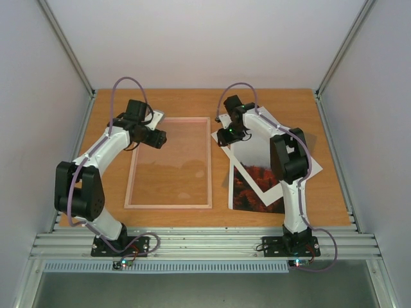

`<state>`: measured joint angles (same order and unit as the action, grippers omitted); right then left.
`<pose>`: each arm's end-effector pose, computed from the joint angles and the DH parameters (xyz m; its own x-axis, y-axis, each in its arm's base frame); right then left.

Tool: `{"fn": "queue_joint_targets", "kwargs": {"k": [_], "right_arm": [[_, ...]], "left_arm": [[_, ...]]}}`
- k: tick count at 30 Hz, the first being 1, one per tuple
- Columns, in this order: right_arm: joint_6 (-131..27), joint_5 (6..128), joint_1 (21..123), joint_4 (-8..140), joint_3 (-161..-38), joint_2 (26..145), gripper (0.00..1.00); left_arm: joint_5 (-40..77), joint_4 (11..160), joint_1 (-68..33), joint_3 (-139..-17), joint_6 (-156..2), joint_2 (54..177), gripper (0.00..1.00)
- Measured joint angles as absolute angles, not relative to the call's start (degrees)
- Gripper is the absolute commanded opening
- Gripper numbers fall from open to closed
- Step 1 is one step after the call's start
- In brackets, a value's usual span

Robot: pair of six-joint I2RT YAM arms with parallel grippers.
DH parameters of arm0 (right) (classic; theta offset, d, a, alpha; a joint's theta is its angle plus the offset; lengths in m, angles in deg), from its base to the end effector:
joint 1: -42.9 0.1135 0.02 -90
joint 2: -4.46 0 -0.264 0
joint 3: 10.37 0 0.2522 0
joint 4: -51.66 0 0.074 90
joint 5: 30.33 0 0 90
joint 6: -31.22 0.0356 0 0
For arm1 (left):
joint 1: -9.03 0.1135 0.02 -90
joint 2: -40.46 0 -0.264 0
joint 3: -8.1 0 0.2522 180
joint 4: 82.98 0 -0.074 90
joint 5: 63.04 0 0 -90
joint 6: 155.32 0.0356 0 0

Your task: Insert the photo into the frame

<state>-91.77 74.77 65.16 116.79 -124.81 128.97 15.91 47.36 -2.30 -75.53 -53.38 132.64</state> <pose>0.4088 0.1774 0.1822 -0.5178 -0.7800 -0.3514 -0.8456 0.5289 0.0722 0.3289 -0.0729 0.2472 -0.7550 0.3584 -0.5491 0.4579 0.8876 -0.0504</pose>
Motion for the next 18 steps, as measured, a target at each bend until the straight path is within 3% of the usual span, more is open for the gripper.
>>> {"fn": "queue_joint_targets", "kwargs": {"k": [12, 18], "right_arm": [[-92.32, 70.37, 67.04, 116.14, -126.85, 133.71, 0.5], [-93.35, 67.55, 67.83, 116.03, -127.04, 134.01, 0.43]], "left_arm": [[15.91, 47.38, -2.3, -75.53, -53.95, 132.64, 0.74], [15.89, 47.42, -2.3, -75.53, -53.97, 132.64, 0.74]]}}
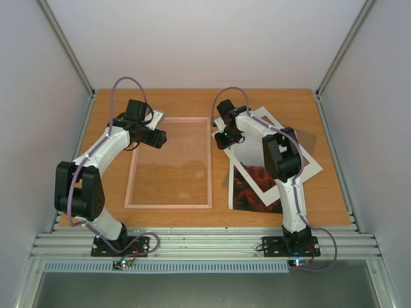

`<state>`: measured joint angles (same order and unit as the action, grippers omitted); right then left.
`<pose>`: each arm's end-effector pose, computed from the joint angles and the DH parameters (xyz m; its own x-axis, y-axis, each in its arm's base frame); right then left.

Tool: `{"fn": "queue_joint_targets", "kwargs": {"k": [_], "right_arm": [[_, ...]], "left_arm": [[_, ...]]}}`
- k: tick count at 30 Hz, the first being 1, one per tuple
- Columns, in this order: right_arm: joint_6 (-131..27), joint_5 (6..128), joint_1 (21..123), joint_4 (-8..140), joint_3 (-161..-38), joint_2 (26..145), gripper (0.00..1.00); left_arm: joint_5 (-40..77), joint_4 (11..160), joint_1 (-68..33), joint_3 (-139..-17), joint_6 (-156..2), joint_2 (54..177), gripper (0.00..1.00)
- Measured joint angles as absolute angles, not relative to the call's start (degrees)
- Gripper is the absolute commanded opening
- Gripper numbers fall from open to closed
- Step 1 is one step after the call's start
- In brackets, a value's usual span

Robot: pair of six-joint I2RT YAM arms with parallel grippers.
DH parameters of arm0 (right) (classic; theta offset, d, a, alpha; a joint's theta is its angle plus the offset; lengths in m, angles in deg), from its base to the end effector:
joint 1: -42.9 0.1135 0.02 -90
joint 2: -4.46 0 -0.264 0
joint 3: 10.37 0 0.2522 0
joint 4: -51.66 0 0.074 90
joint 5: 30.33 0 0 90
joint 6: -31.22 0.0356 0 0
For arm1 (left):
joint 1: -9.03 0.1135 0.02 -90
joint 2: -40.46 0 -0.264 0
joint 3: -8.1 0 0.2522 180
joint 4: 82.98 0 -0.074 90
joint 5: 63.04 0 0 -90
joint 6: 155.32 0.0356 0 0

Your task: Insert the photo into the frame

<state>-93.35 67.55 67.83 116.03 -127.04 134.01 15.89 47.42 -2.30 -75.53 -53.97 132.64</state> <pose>0.4133 0.1975 0.1543 -0.4758 -0.8410 -0.2576 -0.8683 0.4959 -0.0151 0.3290 -0.0729 0.2473 -0.7591 0.3491 -0.5495 0.4504 0.8911 -0.0561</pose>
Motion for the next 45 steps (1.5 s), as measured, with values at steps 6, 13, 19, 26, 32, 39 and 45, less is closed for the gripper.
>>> {"fn": "queue_joint_targets", "kwargs": {"k": [6, 13, 19, 26, 32, 39, 45], "right_arm": [[-93.83, 65.02, 68.53, 115.94, -127.02, 134.06, 0.34], [-93.74, 63.58, 68.9, 115.74, -126.89, 133.97, 0.28], [-93.28, 64.23, 68.9, 116.31, -126.89, 133.56, 0.24], [-92.3, 66.2, 68.9, 117.91, -126.89, 130.19, 0.23], [-91.71, 69.17, 68.84, 118.69, -126.89, 125.84, 0.23], [-90.48, 72.62, 68.77, 118.72, -126.63, 121.29, 0.23], [-88.8, 75.31, 68.77, 118.1, -124.75, 118.61, 0.23]], "left_arm": [[15.89, 47.51, -2.3, -75.53, -53.99, 132.64, 0.73], [15.85, 47.51, -2.3, -75.53, -54.14, 132.64, 0.74], [15.67, 47.57, -2.3, -75.68, -54.16, 132.67, 0.74], [14.23, 48.03, -2.33, -77.02, -55.28, 133.26, 0.74], [10.29, 48.91, -2.41, -80.23, -61.01, 135.53, 0.77], [2.43, 53.43, -3.03, -84.67, -75.52, 139.94, 0.77], [-1.14, 57.87, -5.1, -85.32, -86.97, 142.57, 0.78]]}}
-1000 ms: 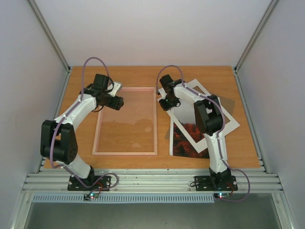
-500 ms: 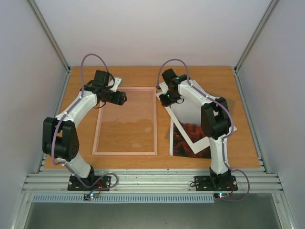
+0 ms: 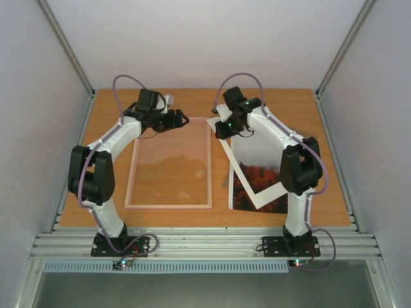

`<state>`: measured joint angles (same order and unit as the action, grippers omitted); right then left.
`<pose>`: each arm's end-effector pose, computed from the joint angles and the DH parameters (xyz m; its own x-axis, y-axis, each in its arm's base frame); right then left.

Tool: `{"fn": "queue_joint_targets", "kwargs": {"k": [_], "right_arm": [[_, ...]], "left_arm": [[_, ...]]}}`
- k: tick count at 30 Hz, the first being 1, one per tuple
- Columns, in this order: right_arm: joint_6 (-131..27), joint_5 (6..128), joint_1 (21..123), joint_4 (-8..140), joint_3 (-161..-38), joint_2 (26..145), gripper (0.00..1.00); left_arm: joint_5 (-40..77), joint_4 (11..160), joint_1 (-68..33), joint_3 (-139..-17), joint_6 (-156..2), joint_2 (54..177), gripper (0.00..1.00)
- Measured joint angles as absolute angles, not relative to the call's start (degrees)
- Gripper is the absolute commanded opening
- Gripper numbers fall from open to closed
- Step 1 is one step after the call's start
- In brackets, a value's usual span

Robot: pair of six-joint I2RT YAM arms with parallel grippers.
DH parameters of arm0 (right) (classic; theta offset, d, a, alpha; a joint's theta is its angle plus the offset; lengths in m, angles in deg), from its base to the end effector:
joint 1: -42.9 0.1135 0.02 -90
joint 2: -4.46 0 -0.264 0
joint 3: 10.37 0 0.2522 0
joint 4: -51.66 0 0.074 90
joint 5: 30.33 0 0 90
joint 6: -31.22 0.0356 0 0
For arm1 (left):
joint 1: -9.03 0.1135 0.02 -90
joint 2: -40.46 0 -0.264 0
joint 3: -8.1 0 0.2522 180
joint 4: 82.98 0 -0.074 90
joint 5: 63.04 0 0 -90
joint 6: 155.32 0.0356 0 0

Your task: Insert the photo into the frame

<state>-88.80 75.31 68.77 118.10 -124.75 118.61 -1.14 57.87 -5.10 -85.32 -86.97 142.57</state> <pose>0.3772 0.1936 0.2563 -0.4537 -0.7555 -0.4727 -0.8604 0.5094 0.0118 0.3794 -0.1128 0.2554 -0.8607 -0.1189 -0.4950 0.2199 0.7901 -0.5721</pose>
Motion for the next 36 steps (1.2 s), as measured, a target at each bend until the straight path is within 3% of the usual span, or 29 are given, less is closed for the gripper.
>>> {"fn": "queue_joint_targets", "kwargs": {"k": [10, 21, 26, 31, 36], "right_arm": [[-87.12, 77.24, 68.79, 117.38, -122.82, 117.34, 0.23], [-86.64, 77.8, 69.36, 117.36, -122.04, 116.14, 0.24], [-86.64, 78.0, 69.73, 117.34, -121.42, 115.33, 0.25], [-86.68, 78.57, 69.75, 117.51, -121.42, 115.3, 0.32], [-87.47, 80.71, 69.82, 118.78, -121.49, 115.2, 0.54]], "left_arm": [[-3.59, 64.32, -9.47, -87.77, -97.55, 148.53, 0.77], [-5.22, 70.74, -13.87, -90.57, -105.77, 154.52, 0.65], [-5.6, 71.68, -15.29, -90.85, -107.5, 155.46, 0.47], [-5.62, 70.61, -16.1, -91.09, -105.24, 155.29, 0.04], [-4.74, 63.86, -15.77, -91.14, -98.99, 152.82, 0.0]]}}
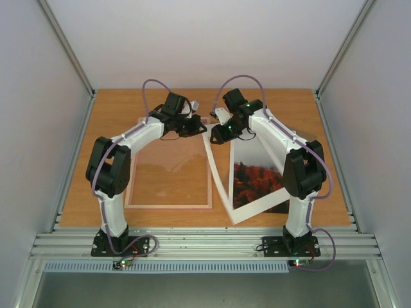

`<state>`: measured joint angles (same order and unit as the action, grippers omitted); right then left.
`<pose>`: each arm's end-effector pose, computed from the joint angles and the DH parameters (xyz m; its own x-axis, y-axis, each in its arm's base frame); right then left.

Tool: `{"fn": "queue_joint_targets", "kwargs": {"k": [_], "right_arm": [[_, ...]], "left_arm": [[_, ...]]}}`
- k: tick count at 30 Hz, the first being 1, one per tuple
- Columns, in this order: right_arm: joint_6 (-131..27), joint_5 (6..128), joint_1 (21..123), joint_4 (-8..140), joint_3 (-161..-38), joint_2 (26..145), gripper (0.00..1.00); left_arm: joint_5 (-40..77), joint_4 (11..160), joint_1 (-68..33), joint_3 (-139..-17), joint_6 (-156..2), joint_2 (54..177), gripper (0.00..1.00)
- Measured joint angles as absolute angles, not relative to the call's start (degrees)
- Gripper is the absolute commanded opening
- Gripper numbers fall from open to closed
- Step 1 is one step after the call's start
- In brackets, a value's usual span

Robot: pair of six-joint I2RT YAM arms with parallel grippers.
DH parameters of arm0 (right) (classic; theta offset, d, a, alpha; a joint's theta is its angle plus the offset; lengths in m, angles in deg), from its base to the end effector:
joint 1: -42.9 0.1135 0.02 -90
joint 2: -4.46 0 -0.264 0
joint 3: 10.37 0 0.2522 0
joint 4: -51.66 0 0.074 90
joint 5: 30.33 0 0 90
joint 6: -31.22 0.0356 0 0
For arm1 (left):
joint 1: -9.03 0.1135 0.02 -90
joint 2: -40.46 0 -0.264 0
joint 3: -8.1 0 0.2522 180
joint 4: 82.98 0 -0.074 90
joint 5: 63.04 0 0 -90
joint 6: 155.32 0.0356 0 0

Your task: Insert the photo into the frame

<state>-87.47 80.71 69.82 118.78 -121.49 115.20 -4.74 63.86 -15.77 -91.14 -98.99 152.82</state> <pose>0.3580 0.1961 0.2636 -0.4551 -0.7336 -0.5048 -0.8748 0.4740 0.0998 0.3899 -0.2008 0.2250 -0.9266 -0.0914 -0.3646 0.2076 0.6841 -0.6992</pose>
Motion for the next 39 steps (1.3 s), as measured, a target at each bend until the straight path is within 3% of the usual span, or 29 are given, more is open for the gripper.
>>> {"fn": "queue_joint_targets", "kwargs": {"k": [4, 7, 22, 31, 39], "right_arm": [[-89.22, 85.15, 69.21, 119.5, -120.88, 113.53, 0.87], [-90.33, 88.84, 68.53, 120.18, -118.89, 109.71, 0.98], [-92.3, 97.5, 61.97, 122.17, -115.7, 103.72, 0.99], [-92.26, 97.91, 61.49, 122.21, -115.2, 104.33, 0.97], [-89.7, 100.19, 57.08, 121.34, -110.78, 105.88, 0.93]], "left_arm": [[-4.77, 56.82, -14.48, -91.07, -92.06, 149.47, 0.01], [-4.68, 51.46, -12.66, -91.05, -86.34, 147.05, 0.0], [0.24, 29.04, -4.23, -97.52, -61.51, 145.34, 0.0], [0.83, 21.65, 3.49, -110.63, -54.51, 153.87, 0.0], [-8.9, 22.64, 3.97, -101.87, -49.9, 145.01, 0.0]]}}
